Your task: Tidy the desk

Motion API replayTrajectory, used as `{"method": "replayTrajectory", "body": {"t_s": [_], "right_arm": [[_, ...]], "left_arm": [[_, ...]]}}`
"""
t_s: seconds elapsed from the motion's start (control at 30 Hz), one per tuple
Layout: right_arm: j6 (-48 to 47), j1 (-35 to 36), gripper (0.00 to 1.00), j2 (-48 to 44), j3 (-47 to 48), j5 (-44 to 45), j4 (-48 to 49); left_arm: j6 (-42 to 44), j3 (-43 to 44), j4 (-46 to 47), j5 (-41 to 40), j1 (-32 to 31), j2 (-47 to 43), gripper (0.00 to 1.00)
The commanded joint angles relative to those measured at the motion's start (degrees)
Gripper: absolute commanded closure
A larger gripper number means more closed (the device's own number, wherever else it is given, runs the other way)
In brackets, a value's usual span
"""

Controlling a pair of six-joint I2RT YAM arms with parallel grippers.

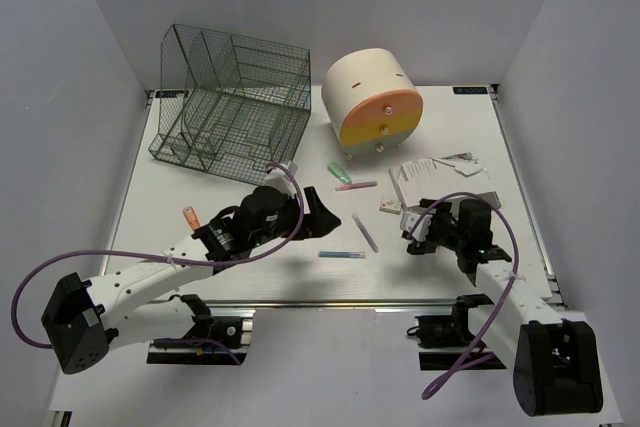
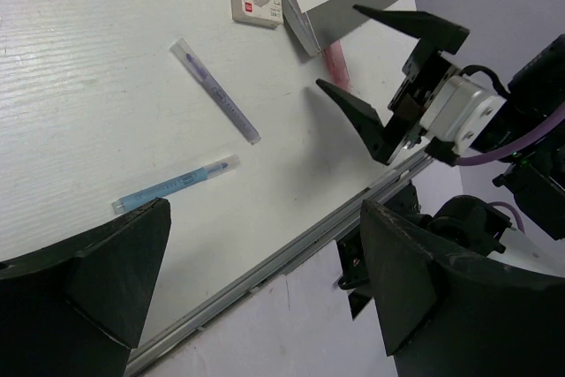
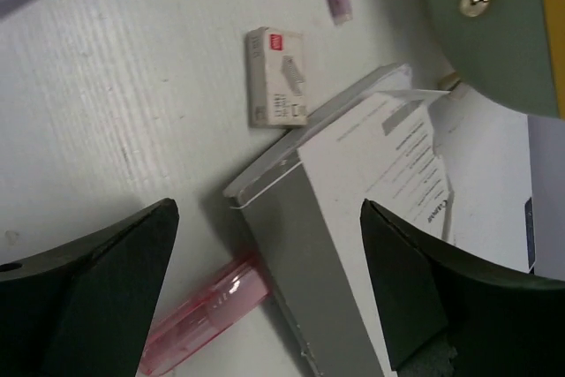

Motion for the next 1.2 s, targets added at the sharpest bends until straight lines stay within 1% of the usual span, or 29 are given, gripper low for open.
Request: {"method": "replayTrajectory", "body": {"t_s": [0.0,0.07,0.1,0.13,0.17,0.3,0.33,0.37,0.4,0.43,0.5,0.53,0.83,1.0,1.03,1.17], "right_arm": [[-4.6,0.0,0.11,0.2,-1.5,-0.5,-4.6],[-5.7,0.2,0.11,0.4,-4.6,0.4,-1.3],[-5.7,0.4,0.11,0.7,-5.6,1.1,2.9],[-5.8,0.4,0.11,1.1,-6.5,1.7,4.9],[-5.4,0.8,0.11,1.9,-8.4,3.3,10.7],[-6.0,1.5,0.11,4.8,-12.9,6.3,23.8],[-6.0,1.6,0.11,5.8,-13.0,6.7,25.2],[-6.6,1.9,0.11,7.9,-13.2,7.9,26.8],[-7.3,2.5,0.11,9.1,-13.5,8.6,30.9],[-8.0,2.7,0.11,11.6,-16.0,10.1,33.1],[-10.2,3.6,0.11,14.2,-17.6,11.6,37.3],[-10.7,3.7,0.11,16.8,-17.9,12.6,41.2],[-18.6,5.6,0.15,26.4,-18.1,13.4,46.8],[-21.2,6.3,0.23,32.9,-19.2,14.6,56.8],[-21.3,6.6,0.27,35.2,-19.4,14.9,58.3],[-20.5,7.2,0.38,40.0,-21.5,15.2,66.6]], "left_arm": [[0.3,-0.2,-0.3,-0.4,0.2,-1.6,0.02],[0.2,-0.8,0.2,-0.1,0.2,-1.5,0.02],[0.1,-0.9,0.4,-0.1,0.2,-1.5,0.02],[0.1,-1.0,0.2,-0.1,0.2,-1.3,0.02],[0.2,-0.9,0.2,0.0,0.2,-1.2,0.02],[0.1,-1.3,0.0,-0.4,0.2,-1.5,0.02],[0.1,-1.4,-0.1,-0.5,0.2,-1.6,0.02],[0.0,-1.5,-0.1,-0.5,0.2,-1.5,0.02],[0.0,-1.5,-0.1,-0.5,0.2,-1.5,0.02],[0.0,-1.5,-0.3,-0.5,0.2,-1.3,0.02],[0.0,-1.2,-0.7,-0.6,0.2,-1.3,0.02],[0.0,-1.1,-0.9,-0.6,0.2,-1.1,0.02],[0.1,0.1,-2.1,-1.3,0.2,-0.7,0.02],[-0.2,-0.3,-1.9,-1.3,0.2,-0.8,0.02],[-0.3,-0.5,-1.9,-1.3,0.2,-0.9,0.02],[-0.7,-1.0,-2.0,-1.3,0.2,-1.6,0.02]]}}
